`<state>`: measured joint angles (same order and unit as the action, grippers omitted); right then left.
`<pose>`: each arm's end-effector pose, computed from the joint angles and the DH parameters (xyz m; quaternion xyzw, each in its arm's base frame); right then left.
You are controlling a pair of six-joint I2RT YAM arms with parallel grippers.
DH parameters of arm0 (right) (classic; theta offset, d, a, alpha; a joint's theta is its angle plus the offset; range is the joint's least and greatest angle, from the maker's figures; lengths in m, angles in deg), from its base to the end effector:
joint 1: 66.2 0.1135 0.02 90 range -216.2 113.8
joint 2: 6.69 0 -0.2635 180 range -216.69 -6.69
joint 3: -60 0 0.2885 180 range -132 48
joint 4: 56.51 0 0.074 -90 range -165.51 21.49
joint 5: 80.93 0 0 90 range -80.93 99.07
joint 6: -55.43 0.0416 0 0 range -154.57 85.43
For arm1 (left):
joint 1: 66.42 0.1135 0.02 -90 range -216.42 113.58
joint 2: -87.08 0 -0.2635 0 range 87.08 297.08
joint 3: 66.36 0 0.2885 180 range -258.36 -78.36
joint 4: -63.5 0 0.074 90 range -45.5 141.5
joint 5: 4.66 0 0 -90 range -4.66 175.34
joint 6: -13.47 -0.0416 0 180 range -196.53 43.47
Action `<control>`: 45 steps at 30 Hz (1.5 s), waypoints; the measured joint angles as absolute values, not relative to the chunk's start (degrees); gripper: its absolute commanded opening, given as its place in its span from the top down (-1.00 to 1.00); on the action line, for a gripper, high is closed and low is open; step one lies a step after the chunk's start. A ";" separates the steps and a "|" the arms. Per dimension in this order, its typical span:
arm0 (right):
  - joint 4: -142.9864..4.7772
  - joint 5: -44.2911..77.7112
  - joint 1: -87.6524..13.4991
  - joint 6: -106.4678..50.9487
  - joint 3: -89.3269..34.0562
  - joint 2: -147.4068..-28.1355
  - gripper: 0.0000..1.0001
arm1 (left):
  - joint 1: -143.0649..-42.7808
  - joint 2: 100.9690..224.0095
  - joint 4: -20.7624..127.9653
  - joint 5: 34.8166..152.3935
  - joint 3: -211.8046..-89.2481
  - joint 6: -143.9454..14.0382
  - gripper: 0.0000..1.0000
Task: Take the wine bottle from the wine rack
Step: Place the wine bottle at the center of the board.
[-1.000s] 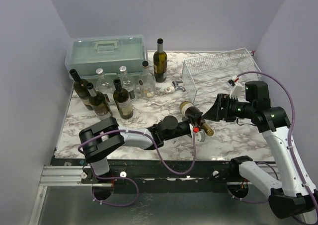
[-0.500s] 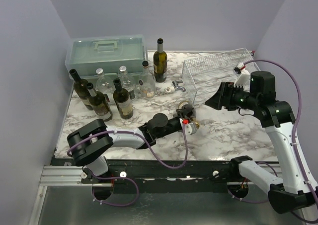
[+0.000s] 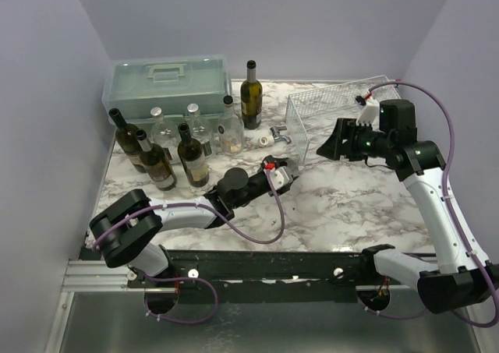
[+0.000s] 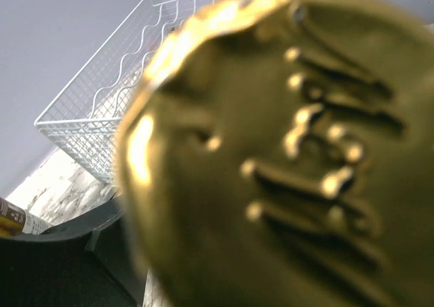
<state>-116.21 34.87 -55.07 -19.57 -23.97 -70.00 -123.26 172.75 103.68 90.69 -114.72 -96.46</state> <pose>0.2498 0.0676 0.3805 -0.0663 0.8827 0.2911 0.3629 0.1854 -0.2908 0.2072 0.4540 0.5186 -0.2596 0.6764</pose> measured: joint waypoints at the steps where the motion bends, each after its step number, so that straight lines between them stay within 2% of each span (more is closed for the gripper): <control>1: -115.58 34.87 -55.07 -19.68 -23.86 -70.15 -0.47 | -122.45 172.34 103.68 90.71 -114.54 -95.65 1.00; 16: -102.40 36.79 -55.46 -18.00 -12.51 -69.89 -0.45 | -116.27 169.41 102.09 92.76 -114.21 -91.06 1.00; 30: -97.00 39.13 -56.49 -18.19 -6.63 -64.69 -0.45 | -110.50 166.85 97.93 92.48 -115.04 -90.71 1.00; 45: -95.10 39.42 -57.43 -18.19 -4.97 -62.37 -0.45 | -107.20 165.17 91.35 83.98 -117.27 -88.59 1.00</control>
<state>-95.10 39.42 -57.43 -18.19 -4.97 -62.37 -107.20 165.17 91.35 83.98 -117.27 -88.59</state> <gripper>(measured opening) 0.726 0.550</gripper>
